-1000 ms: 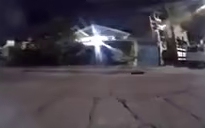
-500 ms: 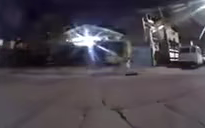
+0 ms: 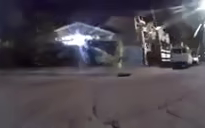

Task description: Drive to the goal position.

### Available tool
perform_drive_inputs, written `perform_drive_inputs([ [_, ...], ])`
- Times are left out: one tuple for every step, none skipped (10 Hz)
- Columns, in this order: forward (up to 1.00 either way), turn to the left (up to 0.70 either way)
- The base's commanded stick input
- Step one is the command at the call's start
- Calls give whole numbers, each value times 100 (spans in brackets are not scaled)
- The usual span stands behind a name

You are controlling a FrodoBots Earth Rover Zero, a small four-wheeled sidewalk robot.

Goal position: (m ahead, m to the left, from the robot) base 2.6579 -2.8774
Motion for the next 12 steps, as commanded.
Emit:
perform_drive_inputs([
  [70, -34],
  [70, -34],
  [70, -34],
  [70, -34],
  [70, -34],
  [70, -34],
  [70, -34],
  [70, -34],
  [70, -34],
  [70, -34],
  [70, -34],
  [70, -34],
])
